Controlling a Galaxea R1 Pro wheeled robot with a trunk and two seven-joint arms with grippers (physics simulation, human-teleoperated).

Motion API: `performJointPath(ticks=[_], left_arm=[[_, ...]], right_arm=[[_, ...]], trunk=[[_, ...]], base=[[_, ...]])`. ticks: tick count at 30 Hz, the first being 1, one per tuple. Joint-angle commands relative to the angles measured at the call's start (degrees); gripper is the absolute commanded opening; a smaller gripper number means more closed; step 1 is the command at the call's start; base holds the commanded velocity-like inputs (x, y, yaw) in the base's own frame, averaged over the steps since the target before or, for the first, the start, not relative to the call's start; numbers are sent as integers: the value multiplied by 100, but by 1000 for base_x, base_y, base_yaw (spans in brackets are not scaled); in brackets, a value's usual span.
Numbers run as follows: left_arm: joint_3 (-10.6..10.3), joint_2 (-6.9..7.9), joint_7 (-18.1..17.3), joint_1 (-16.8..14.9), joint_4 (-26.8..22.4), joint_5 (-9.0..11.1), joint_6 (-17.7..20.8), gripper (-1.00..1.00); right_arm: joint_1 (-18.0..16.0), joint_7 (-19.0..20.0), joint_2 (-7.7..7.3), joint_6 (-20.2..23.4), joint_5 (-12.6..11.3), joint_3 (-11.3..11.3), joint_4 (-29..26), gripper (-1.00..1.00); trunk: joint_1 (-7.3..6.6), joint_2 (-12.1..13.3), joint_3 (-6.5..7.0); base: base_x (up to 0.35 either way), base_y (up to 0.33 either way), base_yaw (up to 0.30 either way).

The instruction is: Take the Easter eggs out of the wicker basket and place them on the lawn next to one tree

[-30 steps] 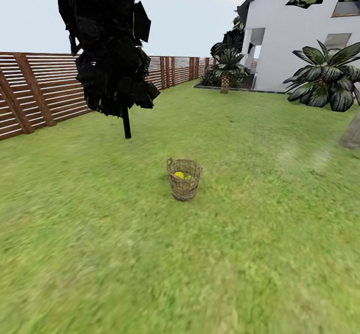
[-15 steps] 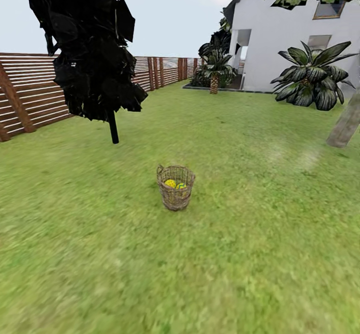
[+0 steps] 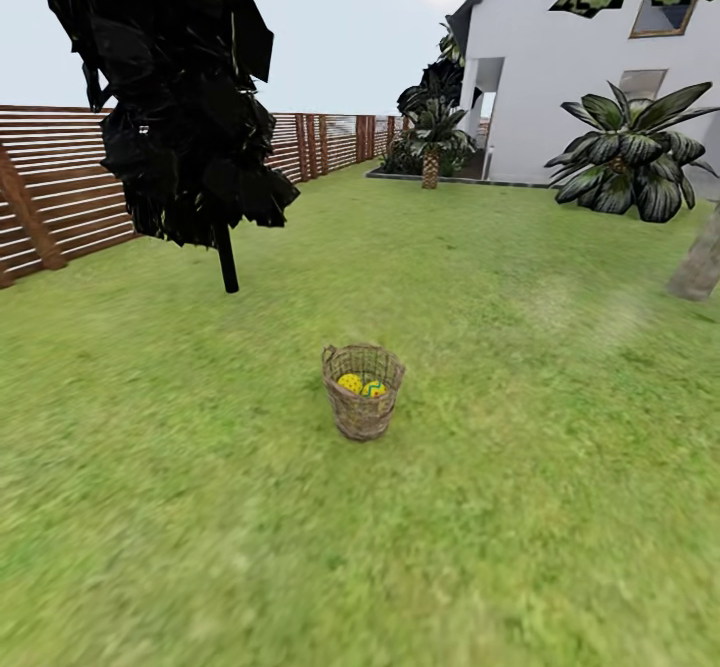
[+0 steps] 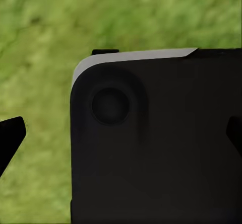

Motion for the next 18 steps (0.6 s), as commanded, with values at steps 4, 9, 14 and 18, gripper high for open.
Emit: performJointPath(ticks=[4,9,14,18], left_arm=[[-5,0,1,-3,5,3,-18,100],[-5,0,1,-3,5,3,-18,100],[-5,0,1,-3,5,3,-18,100],[-5,0,1,-3,5,3,-18,100]], right_arm=[[2,6,0,-13,-2,-6,-5,100],[2,6,0,-13,-2,-7,-5,100],[2,6,0,-13,-2,-6,-5,100],[2,6,0,-13,-2,-5,-5,100]], trunk=[[3,-2,-4],[3,-2,-4],[3,-2,-4],[3,-2,-4]], base=[[308,190,-8],[303,195,-126],[295,203,-202],[292,205,-217]])
